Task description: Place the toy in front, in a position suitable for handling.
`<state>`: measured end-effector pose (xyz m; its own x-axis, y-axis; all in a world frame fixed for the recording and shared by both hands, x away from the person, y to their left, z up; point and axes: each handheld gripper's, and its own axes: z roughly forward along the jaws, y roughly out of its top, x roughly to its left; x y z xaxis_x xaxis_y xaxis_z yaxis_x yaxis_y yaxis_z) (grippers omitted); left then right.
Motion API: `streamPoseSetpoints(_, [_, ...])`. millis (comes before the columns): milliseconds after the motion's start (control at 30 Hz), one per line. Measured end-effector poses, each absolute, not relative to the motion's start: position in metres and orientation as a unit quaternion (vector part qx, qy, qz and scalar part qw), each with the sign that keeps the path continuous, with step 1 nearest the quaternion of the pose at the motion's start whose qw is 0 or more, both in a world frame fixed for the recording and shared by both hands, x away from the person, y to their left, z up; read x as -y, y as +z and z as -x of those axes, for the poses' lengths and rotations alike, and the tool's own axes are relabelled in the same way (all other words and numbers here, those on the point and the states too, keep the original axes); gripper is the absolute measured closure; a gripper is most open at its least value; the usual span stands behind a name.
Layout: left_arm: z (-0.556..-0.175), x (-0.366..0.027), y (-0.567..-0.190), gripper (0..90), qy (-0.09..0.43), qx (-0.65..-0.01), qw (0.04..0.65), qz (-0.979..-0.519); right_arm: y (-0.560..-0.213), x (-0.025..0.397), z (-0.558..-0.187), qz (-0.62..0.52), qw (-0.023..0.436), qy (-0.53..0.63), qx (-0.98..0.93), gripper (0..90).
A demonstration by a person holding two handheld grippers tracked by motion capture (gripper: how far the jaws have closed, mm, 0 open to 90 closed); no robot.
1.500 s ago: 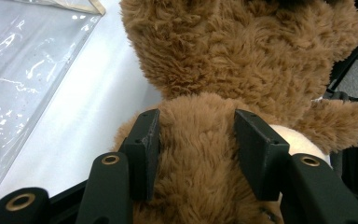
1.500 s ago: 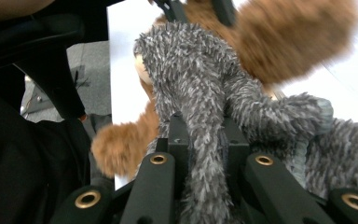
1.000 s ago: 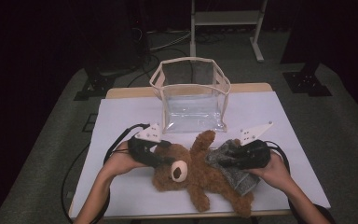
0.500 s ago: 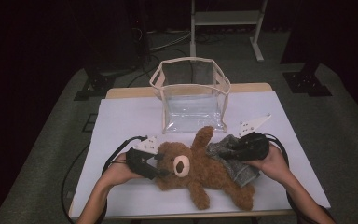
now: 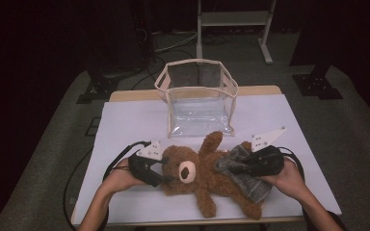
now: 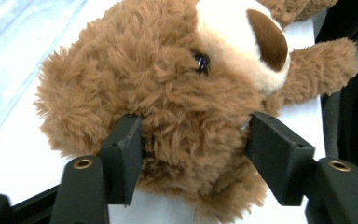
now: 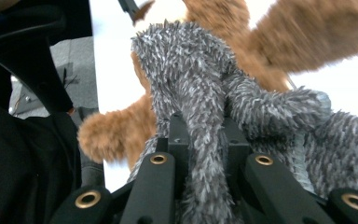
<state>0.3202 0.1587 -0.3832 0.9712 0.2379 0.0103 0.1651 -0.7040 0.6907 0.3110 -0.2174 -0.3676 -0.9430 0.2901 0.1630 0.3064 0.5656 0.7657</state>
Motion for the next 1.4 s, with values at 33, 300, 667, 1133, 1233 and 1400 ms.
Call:
streamPoseSetpoints(33, [-0.321,-0.159,-0.384,34.4,0.053,-0.110,0.366,-0.923,-0.370,0.224,-0.310,0.177,0.008,-0.434,0.883,78.1])
streamPoseSetpoints(300, [-0.321,-0.153,-0.391,25.9,0.059,-0.111,0.363,-0.923,-0.393,0.253,-0.306,0.220,0.004,-0.435,0.873,78.2])
streamPoseSetpoints(667, [-0.326,-0.153,-0.397,32.5,0.049,-0.125,0.364,-0.921,-0.411,0.247,-0.313,0.225,0.009,-0.438,0.870,78.5])
streamPoseSetpoints(1133, [-0.328,-0.143,-0.401,41.1,0.027,-0.127,0.407,-0.904,-0.391,0.236,-0.328,0.199,0.031,-0.461,0.865,78.9])
streamPoseSetpoints(1233, [-0.328,-0.140,-0.401,41.5,0.026,-0.126,0.412,-0.902,-0.386,0.230,-0.331,0.190,0.026,-0.453,0.871,78.9])
streamPoseSetpoints(1400, [-0.328,-0.137,-0.401,41.5,0.023,-0.130,0.420,-0.898,-0.381,0.226,-0.336,0.187,0.025,-0.442,0.877,78.9])
